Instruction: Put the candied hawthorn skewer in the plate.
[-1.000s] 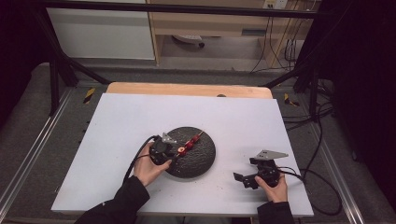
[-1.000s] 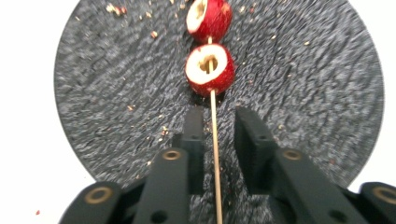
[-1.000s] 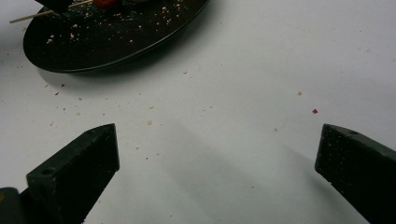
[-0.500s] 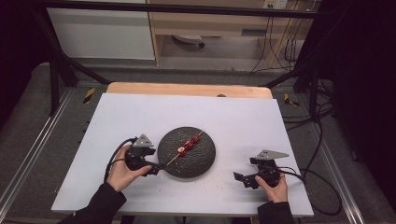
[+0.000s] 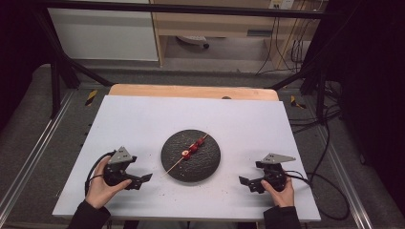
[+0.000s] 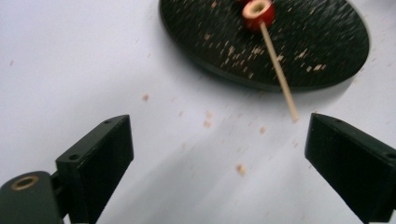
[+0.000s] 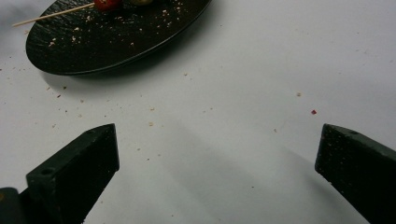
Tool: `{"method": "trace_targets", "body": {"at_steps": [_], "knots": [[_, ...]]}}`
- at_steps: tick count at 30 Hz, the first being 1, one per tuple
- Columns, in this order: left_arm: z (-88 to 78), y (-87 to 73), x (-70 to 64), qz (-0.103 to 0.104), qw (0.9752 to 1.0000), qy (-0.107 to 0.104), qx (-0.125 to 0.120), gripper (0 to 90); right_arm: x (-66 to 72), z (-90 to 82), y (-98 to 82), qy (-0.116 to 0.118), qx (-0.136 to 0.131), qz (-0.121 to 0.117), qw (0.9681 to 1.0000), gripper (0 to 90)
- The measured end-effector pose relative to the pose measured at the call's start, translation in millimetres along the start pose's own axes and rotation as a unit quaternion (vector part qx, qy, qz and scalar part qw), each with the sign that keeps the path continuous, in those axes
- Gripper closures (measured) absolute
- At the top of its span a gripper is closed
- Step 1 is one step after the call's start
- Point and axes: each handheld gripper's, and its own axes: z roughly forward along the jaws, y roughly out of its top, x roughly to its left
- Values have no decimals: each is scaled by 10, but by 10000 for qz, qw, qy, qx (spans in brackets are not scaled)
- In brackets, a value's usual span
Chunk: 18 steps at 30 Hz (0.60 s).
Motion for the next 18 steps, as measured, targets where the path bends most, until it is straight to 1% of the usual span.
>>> {"method": "trace_targets", "body": {"at_steps": [1, 3, 7, 10, 16, 18], "knots": [[-2, -47, 17, -14, 10000, 30, 1, 71, 0, 1, -1, -4, -1, -11, 10000, 5], [-11, -124, 51, -110, 9999, 20, -6, 71, 3, -3, -2, 8, -8, 5, 10000, 5], [-31, -207, 91, -159, 9998, 92, -32, 71, 3, -4, -3, 3, -23, -6, 10000, 5], [-33, -240, 105, -195, 9998, 86, -35, 71, 6, -1, -8, 8, -2, -26, 10000, 5], [-34, -244, 107, -199, 9997, 97, -56, 71, 9, 5, -13, 29, 3, -48, 10000, 5], [-31, -249, 109, -177, 9998, 103, -25, 71, 10, 2, -14, 46, 7, -68, 10000, 5]]}}
